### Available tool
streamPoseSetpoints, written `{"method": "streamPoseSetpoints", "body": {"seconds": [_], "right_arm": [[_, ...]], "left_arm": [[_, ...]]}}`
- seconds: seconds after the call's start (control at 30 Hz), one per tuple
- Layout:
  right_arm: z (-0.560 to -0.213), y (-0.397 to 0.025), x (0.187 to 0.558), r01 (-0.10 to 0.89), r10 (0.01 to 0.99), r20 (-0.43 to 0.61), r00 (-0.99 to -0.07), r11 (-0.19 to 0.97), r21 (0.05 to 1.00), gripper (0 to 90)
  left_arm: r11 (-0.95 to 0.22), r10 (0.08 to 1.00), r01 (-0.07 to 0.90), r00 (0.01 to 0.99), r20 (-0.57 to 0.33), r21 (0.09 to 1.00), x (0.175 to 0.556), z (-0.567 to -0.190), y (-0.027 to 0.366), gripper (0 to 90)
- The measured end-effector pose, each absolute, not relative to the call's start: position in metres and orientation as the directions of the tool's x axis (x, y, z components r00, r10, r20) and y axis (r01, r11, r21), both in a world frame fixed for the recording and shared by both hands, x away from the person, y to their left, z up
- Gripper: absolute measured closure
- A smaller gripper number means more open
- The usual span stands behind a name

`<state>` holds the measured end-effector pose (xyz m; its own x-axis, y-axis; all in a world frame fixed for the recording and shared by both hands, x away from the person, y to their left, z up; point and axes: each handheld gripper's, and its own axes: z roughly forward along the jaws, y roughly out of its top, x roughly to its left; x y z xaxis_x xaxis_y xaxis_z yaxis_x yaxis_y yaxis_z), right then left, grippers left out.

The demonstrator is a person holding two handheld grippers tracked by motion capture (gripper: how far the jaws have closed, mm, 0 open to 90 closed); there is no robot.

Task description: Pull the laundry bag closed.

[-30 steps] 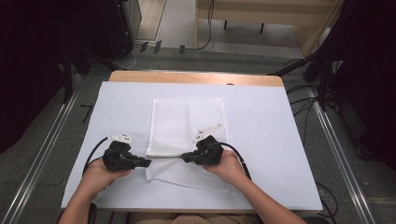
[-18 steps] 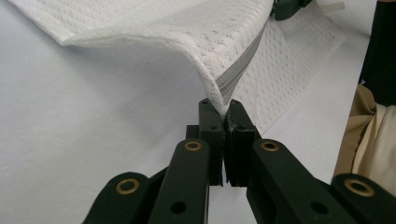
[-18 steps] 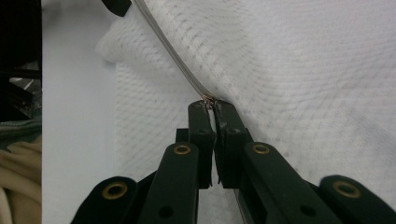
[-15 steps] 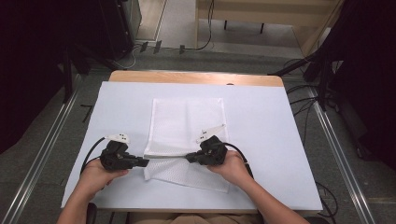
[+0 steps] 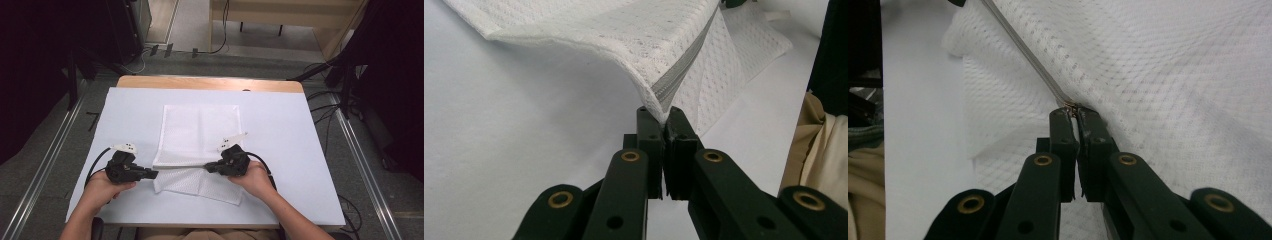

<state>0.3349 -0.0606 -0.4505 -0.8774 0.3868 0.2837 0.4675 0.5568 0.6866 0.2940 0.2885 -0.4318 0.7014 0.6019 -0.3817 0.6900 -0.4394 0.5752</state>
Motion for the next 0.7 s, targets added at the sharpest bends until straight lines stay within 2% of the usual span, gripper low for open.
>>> {"method": "streamPoseSetpoints", "body": {"seconds": [0.7], "right_arm": [[-0.450, -0.080, 0.336, 0.488, 0.414, 0.286, -0.864, 0.550, 0.677, 88.5]], "left_arm": [[-0.436, 0.601, 0.697, 0.697, -0.392, 0.570, 0.294, -0.433, 0.290, 88.2]]}}
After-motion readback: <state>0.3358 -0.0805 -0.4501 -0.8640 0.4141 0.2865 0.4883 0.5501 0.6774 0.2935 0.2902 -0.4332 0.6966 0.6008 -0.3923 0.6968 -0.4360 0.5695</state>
